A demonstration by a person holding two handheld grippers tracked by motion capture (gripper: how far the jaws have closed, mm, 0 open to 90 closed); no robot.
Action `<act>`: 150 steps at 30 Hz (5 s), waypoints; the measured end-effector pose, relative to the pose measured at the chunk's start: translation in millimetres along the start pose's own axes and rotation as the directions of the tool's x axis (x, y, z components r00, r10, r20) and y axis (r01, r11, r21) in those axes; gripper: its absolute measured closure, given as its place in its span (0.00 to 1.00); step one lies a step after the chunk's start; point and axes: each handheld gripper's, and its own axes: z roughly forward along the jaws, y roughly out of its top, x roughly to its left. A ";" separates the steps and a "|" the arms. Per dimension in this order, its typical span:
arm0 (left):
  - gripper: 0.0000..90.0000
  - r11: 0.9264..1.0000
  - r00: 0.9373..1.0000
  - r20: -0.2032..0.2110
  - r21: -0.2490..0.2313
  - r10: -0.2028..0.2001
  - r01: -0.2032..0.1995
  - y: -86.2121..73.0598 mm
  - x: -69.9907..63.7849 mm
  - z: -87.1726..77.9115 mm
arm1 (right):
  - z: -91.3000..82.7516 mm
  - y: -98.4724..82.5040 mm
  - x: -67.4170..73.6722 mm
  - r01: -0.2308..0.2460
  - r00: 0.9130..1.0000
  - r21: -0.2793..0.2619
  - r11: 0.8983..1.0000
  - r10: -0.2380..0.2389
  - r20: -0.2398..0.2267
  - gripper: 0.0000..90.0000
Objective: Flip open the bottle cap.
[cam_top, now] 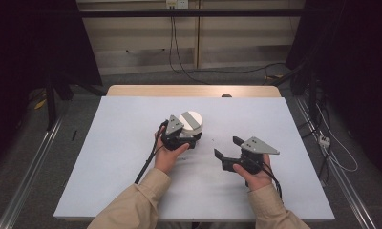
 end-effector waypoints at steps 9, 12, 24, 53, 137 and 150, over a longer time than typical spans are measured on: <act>0.21 1.000 1.000 0.000 0.002 0.001 -0.001 0.2 -0.1 -0.2 | 13.1 8.4 5.3 -0.005 1.000 0.027 1.000 0.006 -0.031 0.43; 0.21 1.000 1.000 -0.002 0.004 0.001 -0.001 0.3 -0.1 -0.2 | 17.7 11.6 7.7 0.007 0.999 0.039 0.999 -0.005 -0.044 0.60; 0.20 1.000 1.000 -0.002 0.003 -0.003 0.003 0.2 -0.3 0.1 | 37.5 26.5 14.8 0.017 0.995 0.079 0.997 -0.009 -0.097 0.97; 0.20 1.000 1.000 -0.004 0.005 -0.002 0.002 0.1 -0.1 0.1 | 67.6 43.0 23.5 0.040 0.994 0.082 0.996 -0.032 -0.101 1.00; 0.20 1.000 1.000 -0.005 0.009 -0.010 0.010 0.1 0.2 0.3 | 105.9 96.2 27.2 0.112 0.988 0.002 0.994 -0.111 -0.110 1.00; 0.20 1.000 1.000 -0.005 0.009 -0.011 0.011 0.1 0.0 0.4 | 112.7 99.4 27.6 0.119 0.987 0.004 0.993 -0.118 -0.113 1.00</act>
